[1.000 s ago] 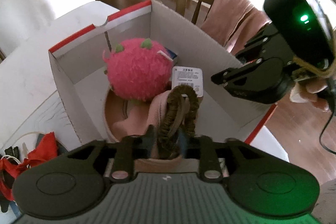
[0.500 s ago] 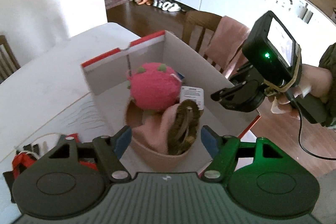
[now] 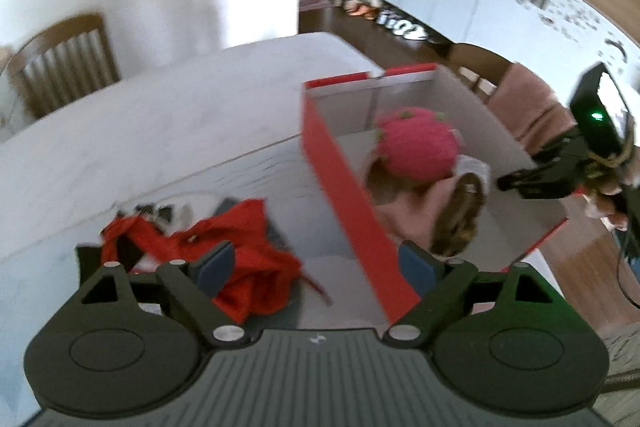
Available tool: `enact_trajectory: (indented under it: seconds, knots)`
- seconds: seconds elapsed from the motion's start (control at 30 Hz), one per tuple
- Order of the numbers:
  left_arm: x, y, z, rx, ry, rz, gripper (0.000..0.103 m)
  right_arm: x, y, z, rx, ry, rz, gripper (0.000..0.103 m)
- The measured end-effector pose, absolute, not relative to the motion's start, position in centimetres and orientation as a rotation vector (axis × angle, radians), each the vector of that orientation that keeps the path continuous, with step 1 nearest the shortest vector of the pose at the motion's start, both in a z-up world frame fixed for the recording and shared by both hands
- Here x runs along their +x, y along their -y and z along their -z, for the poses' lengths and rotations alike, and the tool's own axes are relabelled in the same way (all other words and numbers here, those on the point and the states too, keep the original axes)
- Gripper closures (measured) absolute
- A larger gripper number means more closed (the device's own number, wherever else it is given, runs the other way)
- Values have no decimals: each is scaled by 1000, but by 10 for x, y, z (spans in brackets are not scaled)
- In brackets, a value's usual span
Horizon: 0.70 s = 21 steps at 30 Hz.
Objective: Organize objects
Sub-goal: 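Return the left tool to the pile and grasp the red cloth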
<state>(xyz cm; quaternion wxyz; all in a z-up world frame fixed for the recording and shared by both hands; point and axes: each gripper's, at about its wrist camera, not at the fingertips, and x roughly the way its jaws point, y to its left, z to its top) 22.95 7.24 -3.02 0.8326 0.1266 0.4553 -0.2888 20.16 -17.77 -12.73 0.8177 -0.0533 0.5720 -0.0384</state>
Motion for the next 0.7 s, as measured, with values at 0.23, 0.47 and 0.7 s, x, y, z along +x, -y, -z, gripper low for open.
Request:
enact_trajectory:
  seconds: [0.23,0.47,0.7]
  knots:
    - [248,-107,55,256,-945,483,1,202,177,127,-120,-1222,82,92]
    - [282,-121,94,203,-1013,422,1,203,175,128,-126,-1225,82,92]
    - [299,-104,116,180,-1089,419,0,203,175,128,-123,-1226,82,91]
